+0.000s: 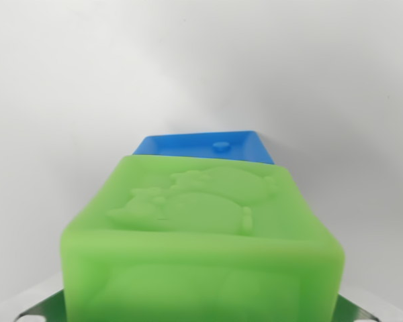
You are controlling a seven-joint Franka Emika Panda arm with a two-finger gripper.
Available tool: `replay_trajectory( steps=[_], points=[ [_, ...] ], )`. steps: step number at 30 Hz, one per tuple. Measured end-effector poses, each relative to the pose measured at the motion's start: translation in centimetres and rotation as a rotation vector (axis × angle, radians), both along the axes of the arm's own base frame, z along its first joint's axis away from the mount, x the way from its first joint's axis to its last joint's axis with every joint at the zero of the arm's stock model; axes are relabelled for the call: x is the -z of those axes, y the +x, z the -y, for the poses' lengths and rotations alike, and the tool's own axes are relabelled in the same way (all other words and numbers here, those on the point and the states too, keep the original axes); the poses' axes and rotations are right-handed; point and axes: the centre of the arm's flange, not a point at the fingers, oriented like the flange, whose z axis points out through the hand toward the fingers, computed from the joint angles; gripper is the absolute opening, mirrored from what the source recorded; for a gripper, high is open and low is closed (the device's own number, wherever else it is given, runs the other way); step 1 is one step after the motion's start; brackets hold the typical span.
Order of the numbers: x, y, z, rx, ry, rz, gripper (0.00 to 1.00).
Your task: Stack cube
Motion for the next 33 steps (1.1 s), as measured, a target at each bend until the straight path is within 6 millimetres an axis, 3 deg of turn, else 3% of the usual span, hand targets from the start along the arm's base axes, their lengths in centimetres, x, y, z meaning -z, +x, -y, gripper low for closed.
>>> replay_trajectory(
  steps=[1, 33],
  points=[
    [0.02, 0.0, 0.0, 0.0, 0.0, 0.0, 1.0],
    [0.0, 0.04, -0.01, 0.0, 0.0, 0.001, 1.0]
  ],
)
